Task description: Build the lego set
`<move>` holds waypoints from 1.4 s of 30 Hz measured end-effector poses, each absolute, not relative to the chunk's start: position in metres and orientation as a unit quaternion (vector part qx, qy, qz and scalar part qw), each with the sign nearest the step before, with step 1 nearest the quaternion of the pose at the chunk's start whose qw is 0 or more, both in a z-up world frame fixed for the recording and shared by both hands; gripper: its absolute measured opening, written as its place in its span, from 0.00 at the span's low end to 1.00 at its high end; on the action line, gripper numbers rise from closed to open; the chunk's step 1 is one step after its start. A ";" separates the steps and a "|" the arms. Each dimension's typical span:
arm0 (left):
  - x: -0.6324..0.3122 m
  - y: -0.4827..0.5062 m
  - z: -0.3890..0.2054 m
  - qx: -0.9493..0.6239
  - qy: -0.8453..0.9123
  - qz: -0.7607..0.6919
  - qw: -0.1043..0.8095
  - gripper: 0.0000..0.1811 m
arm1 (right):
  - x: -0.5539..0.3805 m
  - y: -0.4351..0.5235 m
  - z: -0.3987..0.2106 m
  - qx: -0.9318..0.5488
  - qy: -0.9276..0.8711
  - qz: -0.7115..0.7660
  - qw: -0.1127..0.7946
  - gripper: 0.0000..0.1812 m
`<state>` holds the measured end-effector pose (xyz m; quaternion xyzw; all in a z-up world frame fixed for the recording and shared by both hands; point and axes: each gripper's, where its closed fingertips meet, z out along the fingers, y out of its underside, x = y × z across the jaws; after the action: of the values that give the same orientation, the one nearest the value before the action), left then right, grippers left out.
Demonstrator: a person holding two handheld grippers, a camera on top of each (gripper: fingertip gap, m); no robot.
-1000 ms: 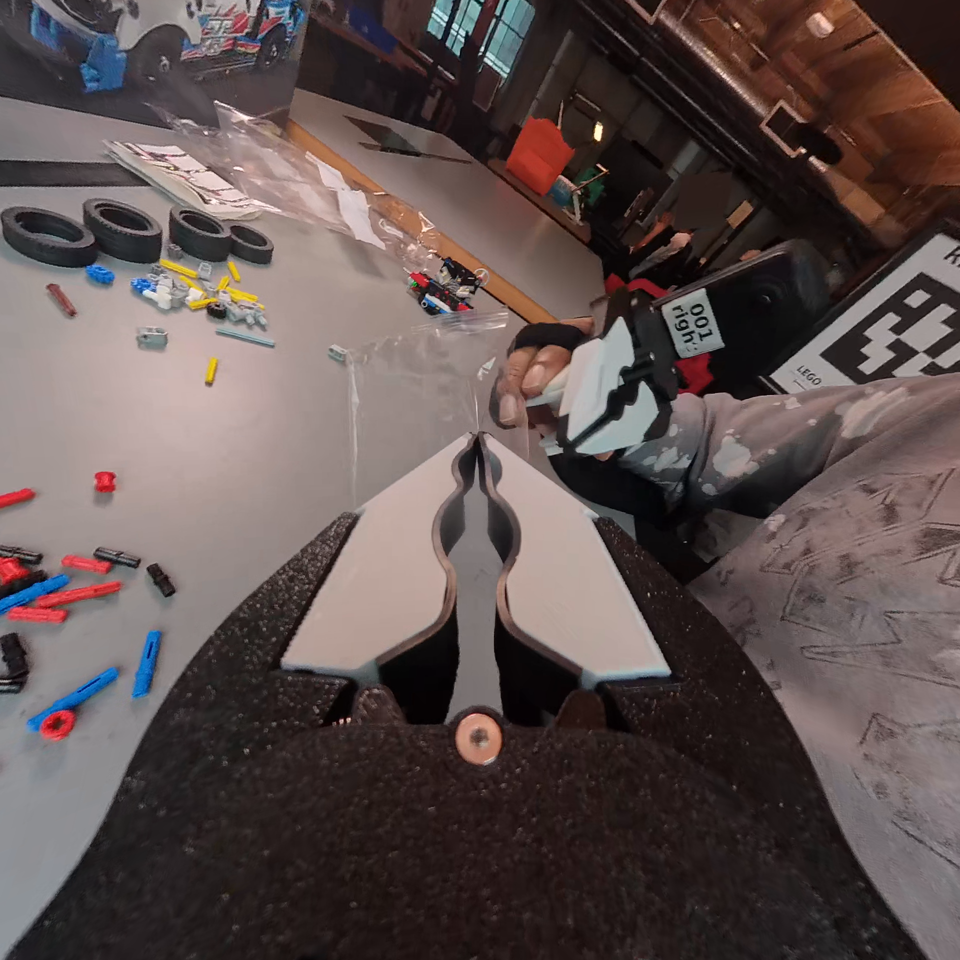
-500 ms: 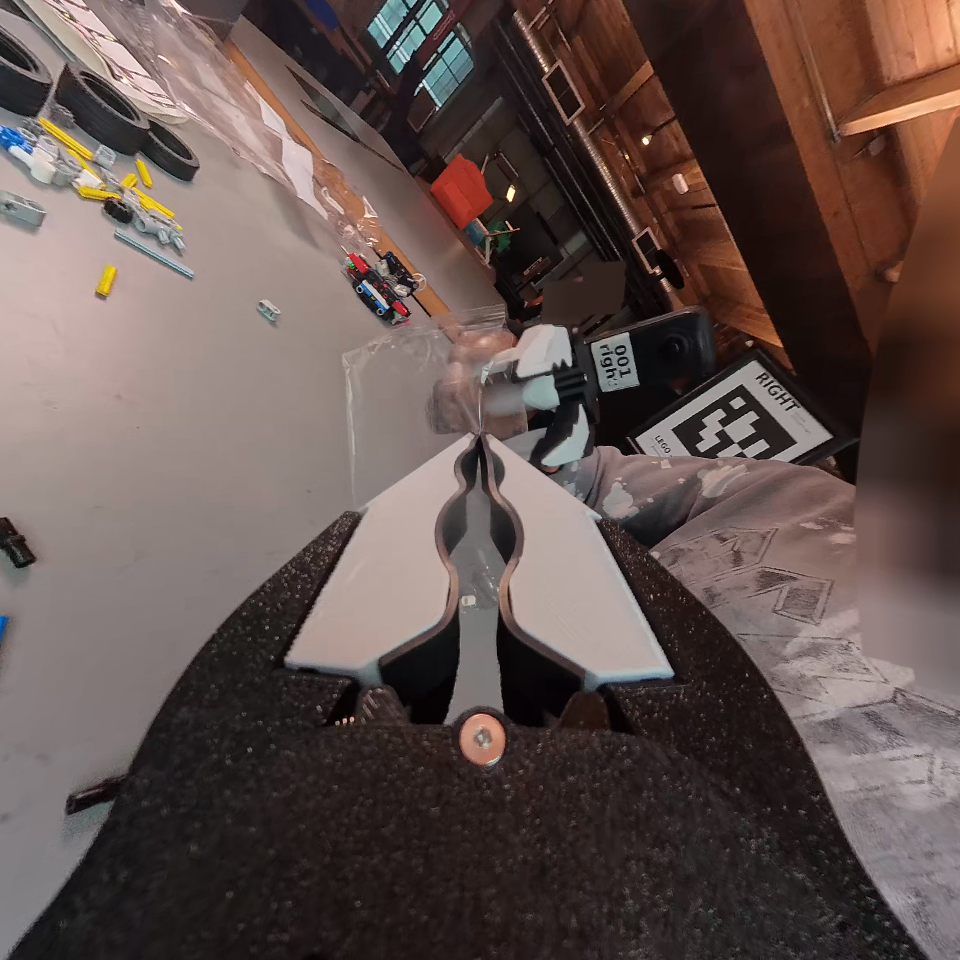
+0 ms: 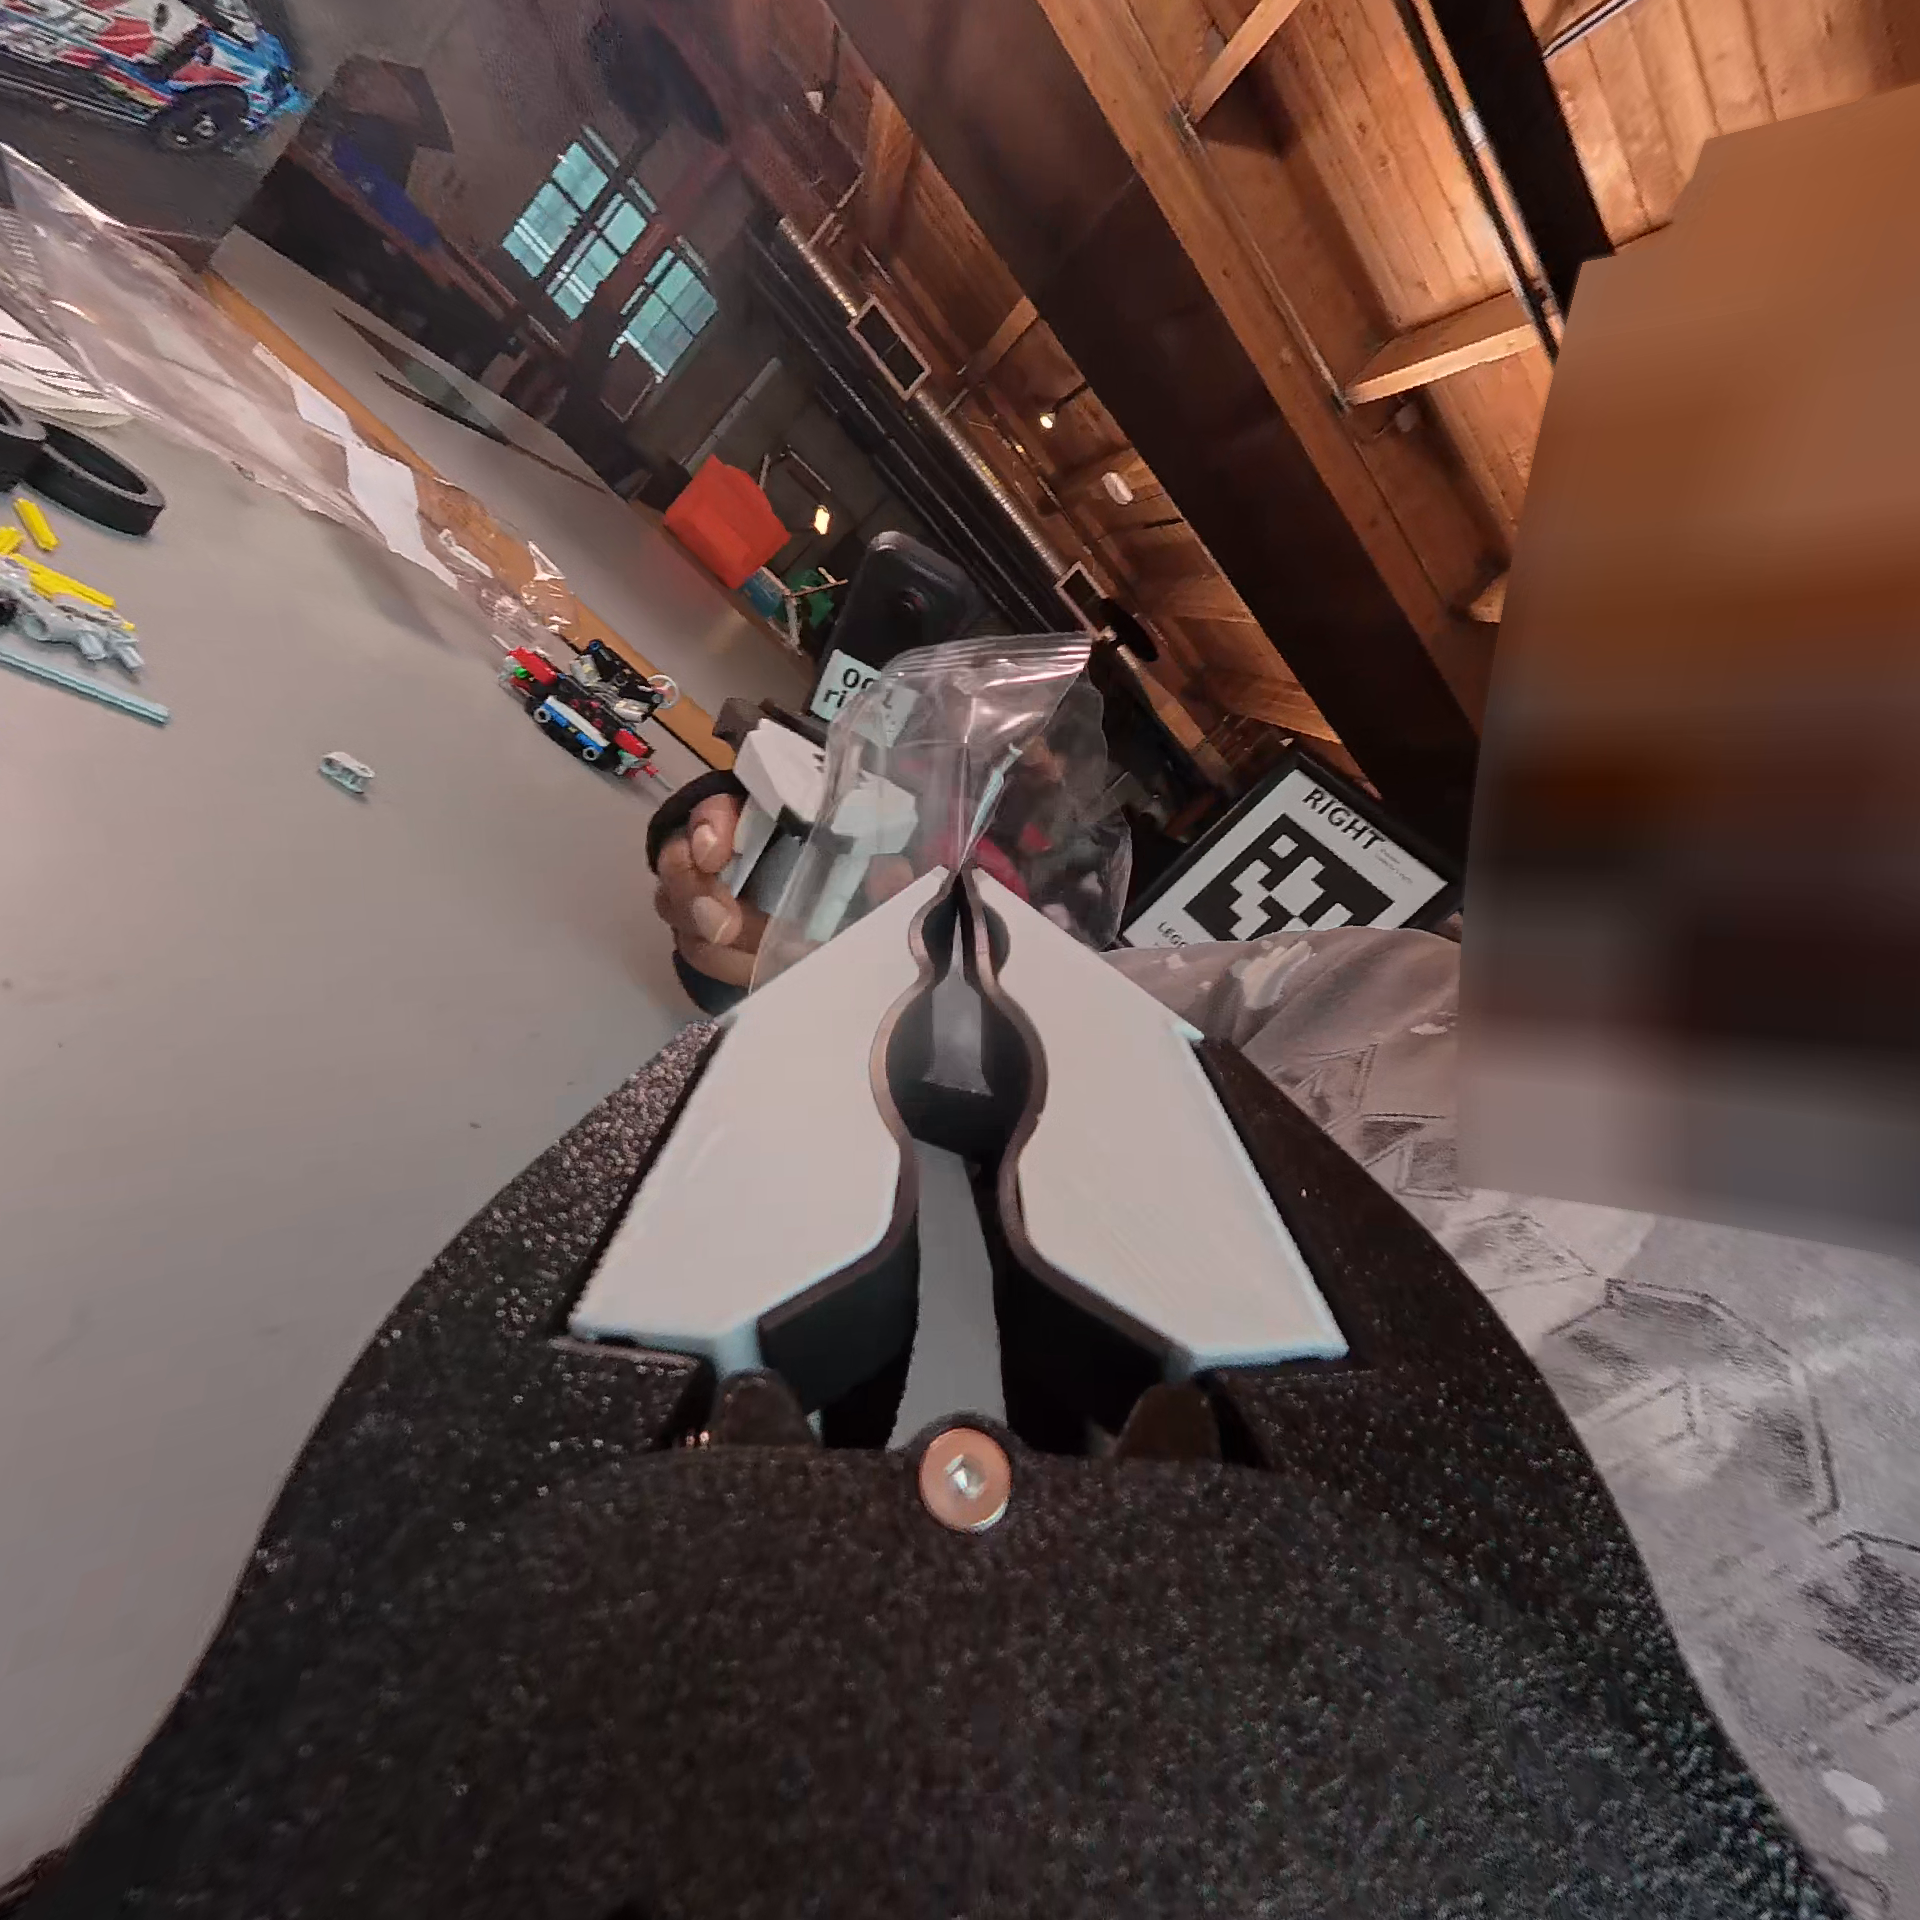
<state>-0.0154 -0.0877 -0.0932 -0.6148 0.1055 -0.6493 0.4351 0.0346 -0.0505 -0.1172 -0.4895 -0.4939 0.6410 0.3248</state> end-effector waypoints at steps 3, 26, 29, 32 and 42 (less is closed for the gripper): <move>-0.017 -0.081 -0.108 -0.664 0.122 -0.583 0.453 0.00 | 0.042 -0.046 -0.117 -0.496 -0.492 0.652 0.294 0.00; -0.016 -0.074 -0.158 -0.784 0.229 -0.351 0.459 0.00 | 0.051 -0.038 -0.154 -0.545 -0.566 0.567 0.246 0.00; -0.011 -0.072 -0.155 -0.781 0.214 -0.366 0.459 0.00 | 0.046 -0.017 -0.158 -0.582 -0.540 0.542 0.275 0.01; -0.023 -0.054 -0.156 -0.793 0.149 -0.337 0.485 0.00 | 0.041 0.030 -0.158 -0.649 -0.489 0.440 0.383 0.11; -0.035 -0.023 -0.143 -0.788 0.056 -0.217 0.573 0.00 | -0.004 -0.022 -0.116 -0.623 -0.471 0.378 0.497 0.22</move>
<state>-0.0346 -0.0230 -0.1432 -0.7885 0.0560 -0.2165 0.5730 -0.0044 -0.0220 -0.1164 -0.6229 -0.4713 0.3785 0.4966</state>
